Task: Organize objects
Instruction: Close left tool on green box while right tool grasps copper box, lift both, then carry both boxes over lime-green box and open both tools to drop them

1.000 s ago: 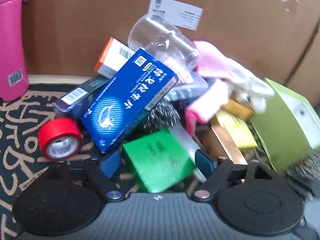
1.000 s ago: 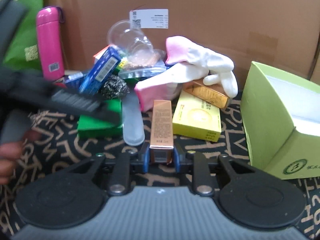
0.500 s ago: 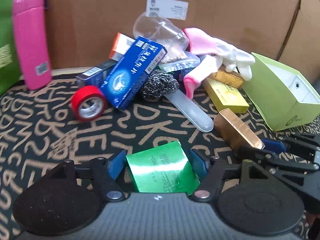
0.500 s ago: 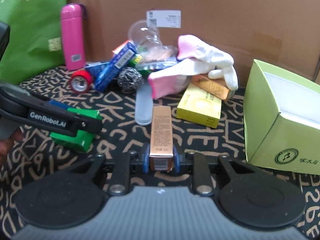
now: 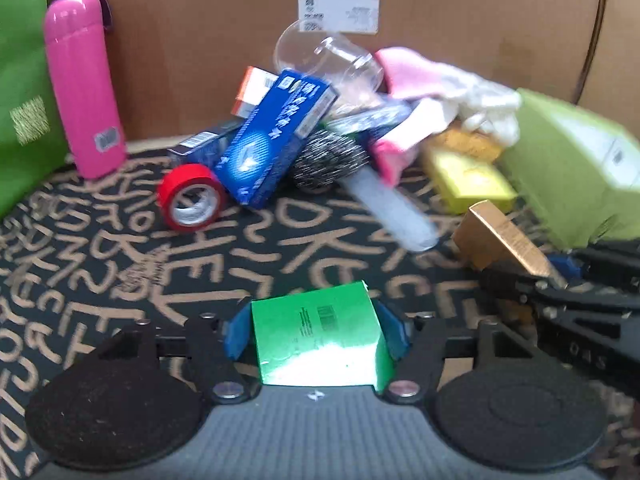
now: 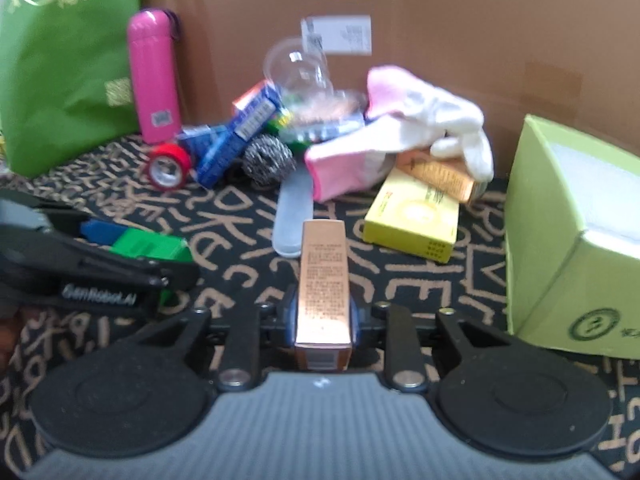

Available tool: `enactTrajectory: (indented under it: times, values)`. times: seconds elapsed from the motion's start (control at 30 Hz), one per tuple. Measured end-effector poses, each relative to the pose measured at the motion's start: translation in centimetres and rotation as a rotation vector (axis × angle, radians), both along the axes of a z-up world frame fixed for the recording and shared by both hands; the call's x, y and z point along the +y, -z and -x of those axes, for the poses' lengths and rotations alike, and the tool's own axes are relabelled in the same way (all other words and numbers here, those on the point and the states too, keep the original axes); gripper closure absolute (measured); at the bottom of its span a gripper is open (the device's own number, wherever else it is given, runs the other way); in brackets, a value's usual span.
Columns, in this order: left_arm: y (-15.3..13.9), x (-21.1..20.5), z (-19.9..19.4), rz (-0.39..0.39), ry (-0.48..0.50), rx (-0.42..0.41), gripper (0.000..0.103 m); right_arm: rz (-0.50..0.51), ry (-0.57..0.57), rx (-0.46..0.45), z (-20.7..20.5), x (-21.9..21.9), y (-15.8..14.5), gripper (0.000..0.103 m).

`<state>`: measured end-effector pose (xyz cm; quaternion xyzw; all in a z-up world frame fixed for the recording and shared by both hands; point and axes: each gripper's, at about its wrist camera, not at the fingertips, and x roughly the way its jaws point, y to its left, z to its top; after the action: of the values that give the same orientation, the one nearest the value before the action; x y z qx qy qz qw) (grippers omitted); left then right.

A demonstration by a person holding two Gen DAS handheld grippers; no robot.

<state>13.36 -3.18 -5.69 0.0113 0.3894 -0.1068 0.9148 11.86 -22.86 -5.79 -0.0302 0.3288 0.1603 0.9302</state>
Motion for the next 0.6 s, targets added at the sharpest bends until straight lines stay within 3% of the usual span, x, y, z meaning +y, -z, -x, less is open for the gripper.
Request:
enactTrajectory:
  times: [0.2, 0.33, 0.43, 0.6]
  values:
    - [-6.3, -4.3, -0.1, 0.105, 0.143, -0.139, 0.036, -0.077, 0.065, -0.170, 2.9, -5.4, -6.1, 0.080]
    - [-10.0, -9.5, -1.2, 0.171, 0.266, -0.213, 0.036, 0.018, 0.202, -0.263, 3.2, -9.9, -8.7, 0.080]
    - [-11.1, -14.2, -2.3, 0.178, 0.341, -0.248, 0.036, 0.072, 0.320, -0.251, 1.8, -13.7, -8.8, 0.080]
    - [-9.7, -21.1, -5.2, 0.203, 0.396, -0.212, 0.036, 0.072, 0.430, -0.139, -1.9, -19.0, -6.7, 0.080]
